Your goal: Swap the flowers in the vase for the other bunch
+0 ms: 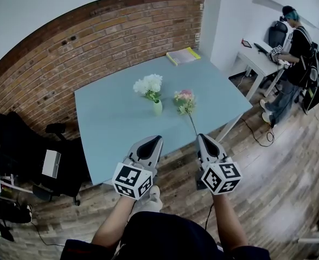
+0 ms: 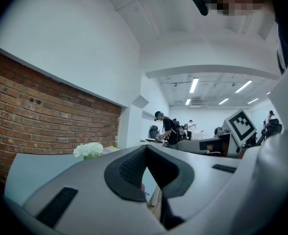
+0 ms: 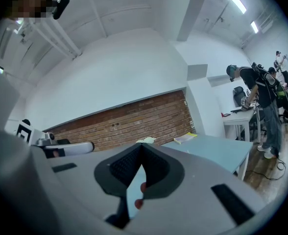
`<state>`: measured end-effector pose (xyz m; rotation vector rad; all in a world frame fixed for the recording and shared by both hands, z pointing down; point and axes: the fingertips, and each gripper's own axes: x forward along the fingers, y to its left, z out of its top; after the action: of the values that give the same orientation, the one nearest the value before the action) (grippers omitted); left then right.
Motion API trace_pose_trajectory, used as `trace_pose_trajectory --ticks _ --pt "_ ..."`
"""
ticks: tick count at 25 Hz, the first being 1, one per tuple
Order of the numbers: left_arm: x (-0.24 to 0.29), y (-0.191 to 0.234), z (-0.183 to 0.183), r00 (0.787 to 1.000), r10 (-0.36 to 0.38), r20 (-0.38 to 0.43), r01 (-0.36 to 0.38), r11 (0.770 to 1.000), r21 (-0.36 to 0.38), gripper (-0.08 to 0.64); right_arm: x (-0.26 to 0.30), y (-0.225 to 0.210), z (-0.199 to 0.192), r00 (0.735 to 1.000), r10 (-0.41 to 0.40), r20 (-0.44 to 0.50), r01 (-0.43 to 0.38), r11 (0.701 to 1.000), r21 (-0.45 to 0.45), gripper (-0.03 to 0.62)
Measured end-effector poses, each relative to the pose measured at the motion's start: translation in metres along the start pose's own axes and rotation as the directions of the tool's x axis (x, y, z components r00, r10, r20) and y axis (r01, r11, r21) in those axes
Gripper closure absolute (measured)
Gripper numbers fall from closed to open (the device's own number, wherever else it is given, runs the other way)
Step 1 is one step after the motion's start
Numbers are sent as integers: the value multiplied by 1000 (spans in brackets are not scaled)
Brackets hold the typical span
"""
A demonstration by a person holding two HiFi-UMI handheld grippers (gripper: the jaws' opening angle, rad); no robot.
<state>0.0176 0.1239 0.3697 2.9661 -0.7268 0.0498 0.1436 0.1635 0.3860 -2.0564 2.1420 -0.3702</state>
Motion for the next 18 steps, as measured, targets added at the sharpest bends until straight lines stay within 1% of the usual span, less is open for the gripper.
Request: trace_pose_trajectory --ticks 10,18 --pt "27 31 -1 1000 9 -11 -9 1000 -25 555 38 -13 4 1000 -5 -16 5 1000 7 580" --pt "42 70 0 1000 10 -22 -11 999 -50 555 78 -10 6 999 -12 -30 12 1000 6 580"
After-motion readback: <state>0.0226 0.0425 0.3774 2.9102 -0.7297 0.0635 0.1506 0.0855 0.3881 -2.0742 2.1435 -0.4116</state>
